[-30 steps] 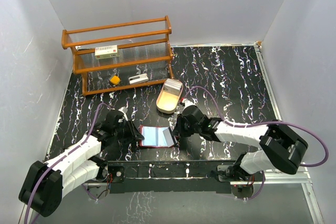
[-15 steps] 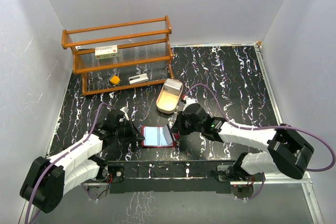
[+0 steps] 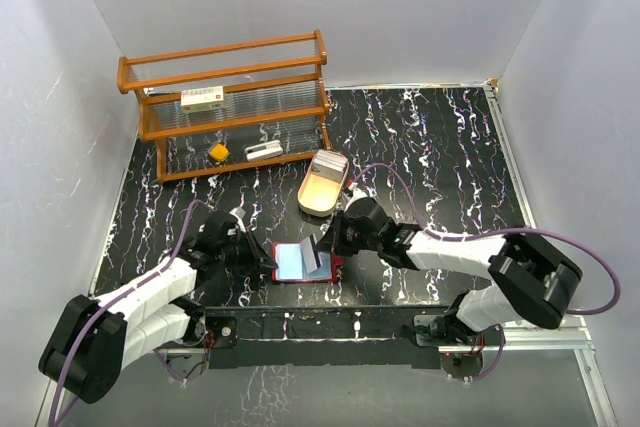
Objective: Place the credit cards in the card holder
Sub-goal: Insert the credit card into the card holder.
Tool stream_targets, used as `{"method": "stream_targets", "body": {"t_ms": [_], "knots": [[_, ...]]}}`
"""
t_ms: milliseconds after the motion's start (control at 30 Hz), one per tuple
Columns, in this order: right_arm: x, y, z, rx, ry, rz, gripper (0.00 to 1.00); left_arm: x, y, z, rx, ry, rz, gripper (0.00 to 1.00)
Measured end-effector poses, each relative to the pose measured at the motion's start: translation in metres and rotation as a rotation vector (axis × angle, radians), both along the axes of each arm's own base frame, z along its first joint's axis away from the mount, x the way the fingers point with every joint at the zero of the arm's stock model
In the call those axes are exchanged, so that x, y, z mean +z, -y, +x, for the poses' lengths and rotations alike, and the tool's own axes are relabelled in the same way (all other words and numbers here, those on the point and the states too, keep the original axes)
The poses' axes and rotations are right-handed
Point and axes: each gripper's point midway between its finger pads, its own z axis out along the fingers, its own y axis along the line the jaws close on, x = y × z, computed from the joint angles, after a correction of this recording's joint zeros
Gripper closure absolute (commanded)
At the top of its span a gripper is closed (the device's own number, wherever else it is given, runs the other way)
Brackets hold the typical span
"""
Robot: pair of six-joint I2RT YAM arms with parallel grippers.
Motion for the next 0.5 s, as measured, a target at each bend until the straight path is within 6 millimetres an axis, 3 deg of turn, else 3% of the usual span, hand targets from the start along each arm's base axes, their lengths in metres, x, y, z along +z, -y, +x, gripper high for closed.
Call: {"method": "stream_targets", "body": {"t_ms": [100, 200, 267, 367, 500], "knots": [[-0.018, 0.002, -0.003, -0.009, -0.046, -0.031, 1.0, -0.002, -0.001, -0.002, 0.003, -0.007, 0.002, 0.71], [-0.027, 0.003, -0.004, -0.013, -0.066, -0.046, 1.0, -0.004, -0.002, -0.004, 0.004, -0.013, 0.008, 0.69], [-0.029, 0.004, -0.004, -0.014, -0.07, -0.05, 1.0, -0.004, -0.003, -0.005, 0.006, -0.016, 0.012, 0.77], [-0.031, 0.003, -0.004, -0.015, -0.072, -0.053, 1.0, -0.002, -0.005, -0.005, 0.011, -0.009, 0.015, 0.97], [-0.032, 0.003, -0.004, -0.019, -0.075, -0.051, 1.0, -0.002, -0.006, -0.004, 0.015, 0.001, 0.021, 1.0]]}}
